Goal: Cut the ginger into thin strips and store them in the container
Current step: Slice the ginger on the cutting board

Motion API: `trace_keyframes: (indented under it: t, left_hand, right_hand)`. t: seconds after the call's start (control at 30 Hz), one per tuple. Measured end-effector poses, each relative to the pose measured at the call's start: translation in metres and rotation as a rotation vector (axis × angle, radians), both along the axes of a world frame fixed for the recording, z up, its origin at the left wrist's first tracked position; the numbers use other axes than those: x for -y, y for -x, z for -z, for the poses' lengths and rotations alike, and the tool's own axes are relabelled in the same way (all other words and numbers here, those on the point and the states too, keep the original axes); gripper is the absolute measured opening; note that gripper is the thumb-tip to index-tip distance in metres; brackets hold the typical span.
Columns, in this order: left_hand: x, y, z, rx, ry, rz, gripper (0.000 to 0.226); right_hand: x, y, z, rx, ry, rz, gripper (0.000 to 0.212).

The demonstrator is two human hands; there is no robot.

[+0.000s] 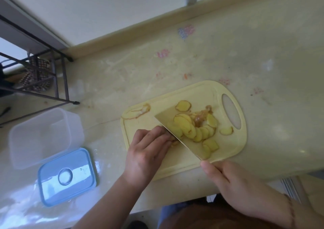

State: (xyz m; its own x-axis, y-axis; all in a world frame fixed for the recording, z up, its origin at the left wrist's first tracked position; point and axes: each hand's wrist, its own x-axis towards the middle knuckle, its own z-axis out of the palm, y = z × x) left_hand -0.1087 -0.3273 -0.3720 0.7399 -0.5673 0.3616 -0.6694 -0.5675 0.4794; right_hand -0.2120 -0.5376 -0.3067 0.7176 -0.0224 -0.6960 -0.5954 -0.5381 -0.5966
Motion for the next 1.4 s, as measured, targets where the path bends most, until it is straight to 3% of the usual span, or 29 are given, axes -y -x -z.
trace_keyframes:
  t: [0.2, 0.6, 0.73, 0.93, 1.17, 1.27, 1.4]
  left_hand:
    - [0.000, -0.001, 0.000, 0.004, 0.009, 0.005, 0.010]
    - [-0.001, 0.001, 0.003, -0.018, 0.032, -0.040, 0.009]
    - [-0.002, 0.001, 0.003, -0.020, 0.029, -0.040, 0.009]
    - [-0.003, 0.004, 0.006, -0.029, 0.024, -0.057, 0.009]
    - [-0.002, 0.007, 0.006, -0.030, 0.033, -0.084, 0.008]
    - [-0.001, 0.007, 0.006, -0.030, 0.024, -0.090, 0.009]
    - [-0.001, 0.006, 0.006, -0.031, 0.024, -0.096, 0.006]
  right_hand:
    - [-0.013, -0.029, 0.005, 0.101, -0.037, -0.045, 0.061]
    - [0.023, 0.018, -0.011, -0.173, -0.150, 0.095, 0.068]
    - [0.028, 0.013, -0.006, -0.132, -0.085, 0.072, 0.065]
    - [0.039, -0.006, -0.010, -0.212, -0.183, 0.126, 0.057]
    - [0.016, -0.006, -0.017, -0.031, -0.115, -0.015, 0.082]
    - [0.013, -0.003, -0.020, -0.037, -0.078, -0.033, 0.089]
    - [0.011, -0.003, -0.029, -0.033, -0.050, -0.020, 0.077]
